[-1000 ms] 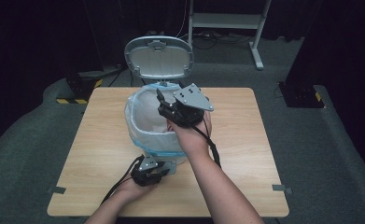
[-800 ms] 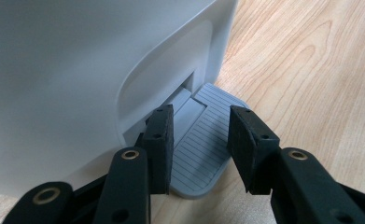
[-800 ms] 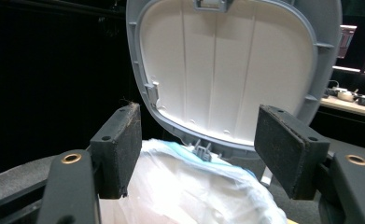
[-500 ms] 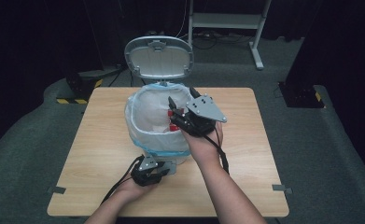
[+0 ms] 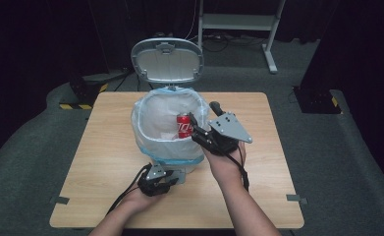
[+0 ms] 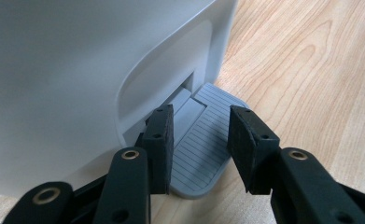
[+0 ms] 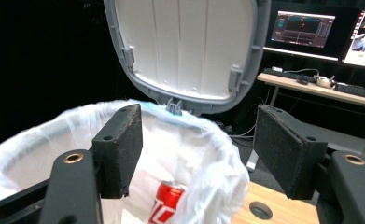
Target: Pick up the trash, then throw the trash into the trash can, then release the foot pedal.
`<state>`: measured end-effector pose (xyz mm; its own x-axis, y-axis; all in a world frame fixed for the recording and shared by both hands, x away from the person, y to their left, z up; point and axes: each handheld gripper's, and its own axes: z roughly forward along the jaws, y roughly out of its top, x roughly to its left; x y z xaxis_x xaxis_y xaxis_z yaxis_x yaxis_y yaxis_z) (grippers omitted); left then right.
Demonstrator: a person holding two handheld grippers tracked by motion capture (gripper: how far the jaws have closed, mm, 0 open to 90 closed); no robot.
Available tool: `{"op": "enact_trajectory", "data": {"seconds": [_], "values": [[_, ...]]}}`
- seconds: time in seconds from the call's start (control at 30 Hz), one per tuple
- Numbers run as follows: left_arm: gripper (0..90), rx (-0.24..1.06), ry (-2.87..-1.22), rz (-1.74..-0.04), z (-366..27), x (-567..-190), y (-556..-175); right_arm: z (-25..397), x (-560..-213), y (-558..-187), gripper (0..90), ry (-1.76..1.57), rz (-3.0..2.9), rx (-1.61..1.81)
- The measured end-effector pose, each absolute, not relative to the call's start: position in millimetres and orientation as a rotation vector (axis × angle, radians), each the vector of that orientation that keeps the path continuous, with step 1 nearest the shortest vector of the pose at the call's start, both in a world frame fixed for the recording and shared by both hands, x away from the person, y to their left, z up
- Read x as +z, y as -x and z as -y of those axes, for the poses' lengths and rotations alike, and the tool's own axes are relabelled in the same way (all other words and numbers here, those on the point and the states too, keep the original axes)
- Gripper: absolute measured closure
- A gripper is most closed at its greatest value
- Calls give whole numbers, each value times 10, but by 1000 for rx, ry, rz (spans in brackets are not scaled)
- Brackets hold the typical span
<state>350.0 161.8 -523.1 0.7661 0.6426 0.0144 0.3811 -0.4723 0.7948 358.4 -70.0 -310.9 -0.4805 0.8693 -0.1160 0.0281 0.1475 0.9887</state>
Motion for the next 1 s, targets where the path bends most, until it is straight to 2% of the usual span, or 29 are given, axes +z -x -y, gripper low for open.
{"op": "enact_trajectory", "data": {"seconds": [0.63,1.0], "values": [[605,405,-2123,-758,-1618,-5231,-3494,1102,-3507,-3428,328,-984,-1676,1380],[605,405,-2122,-757,-1618,-5231,-3494,1301,-3989,-3421,328,-1078,-1719,1270]]}}
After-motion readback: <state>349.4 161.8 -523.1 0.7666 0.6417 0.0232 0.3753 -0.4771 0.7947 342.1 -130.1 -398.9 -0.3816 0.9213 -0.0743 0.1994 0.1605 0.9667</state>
